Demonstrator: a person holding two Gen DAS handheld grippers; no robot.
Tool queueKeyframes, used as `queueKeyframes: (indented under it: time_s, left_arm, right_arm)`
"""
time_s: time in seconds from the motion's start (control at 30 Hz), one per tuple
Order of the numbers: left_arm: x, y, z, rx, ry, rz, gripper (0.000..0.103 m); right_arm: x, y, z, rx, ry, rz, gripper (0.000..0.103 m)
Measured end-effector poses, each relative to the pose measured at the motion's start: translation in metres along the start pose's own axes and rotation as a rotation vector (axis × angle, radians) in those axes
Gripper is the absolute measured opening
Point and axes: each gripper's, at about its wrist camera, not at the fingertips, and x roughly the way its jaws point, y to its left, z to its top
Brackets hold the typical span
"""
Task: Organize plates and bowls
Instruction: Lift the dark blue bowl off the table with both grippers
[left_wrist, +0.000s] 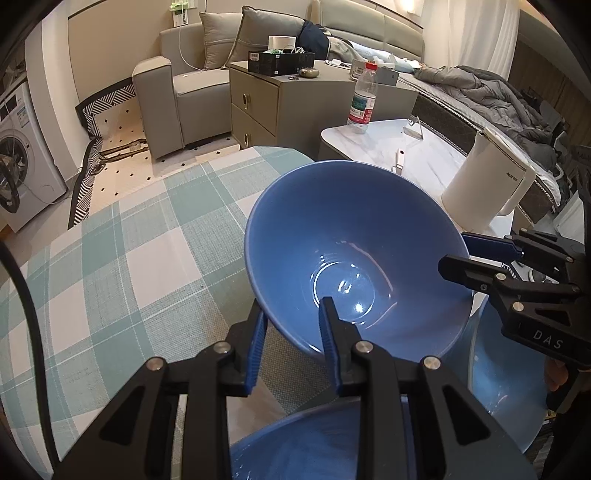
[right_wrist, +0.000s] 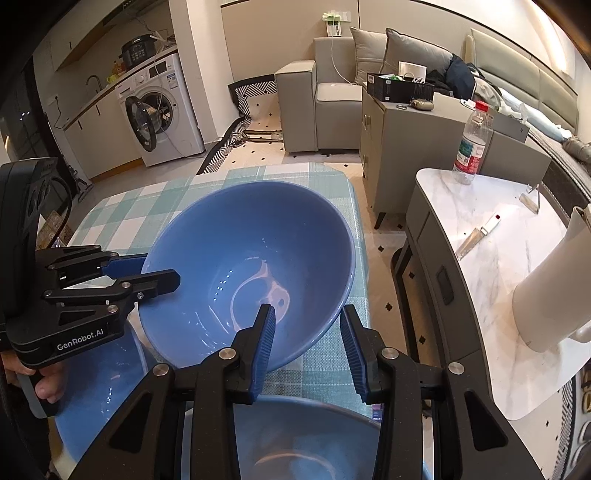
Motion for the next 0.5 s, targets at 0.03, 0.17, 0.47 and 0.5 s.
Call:
queueKeyframes:
  time_s: [0.03,0.17,0.47,0.5]
  left_arm:
    - [-0.001,0.000,0.000,-0.001,-0.005,-0.002,0.027]
    - [-0.008,-0.001,0.001,-0.002,-0.024,0.000,0.027]
    - [-0.025,-0.007,0.003,0.003,-0.066,-0.002,0.027]
    - [-0.026,-0.008,0.002,0.004,-0.069,-0.002,0.027]
  right_arm:
    - [-0.001,0.001,0.000,-0.006,-0.006,-0.007,0.038]
    - [-0.006,0.004,-0.002,-0.017,-0.018,-0.015,0.038]
    - [-0.026,0.005,-0.004,-0.015,-0.062,-0.018,0.038]
    - [-0.028,0.004,-0.004,-0.015,-0.066,-0.018,0.038]
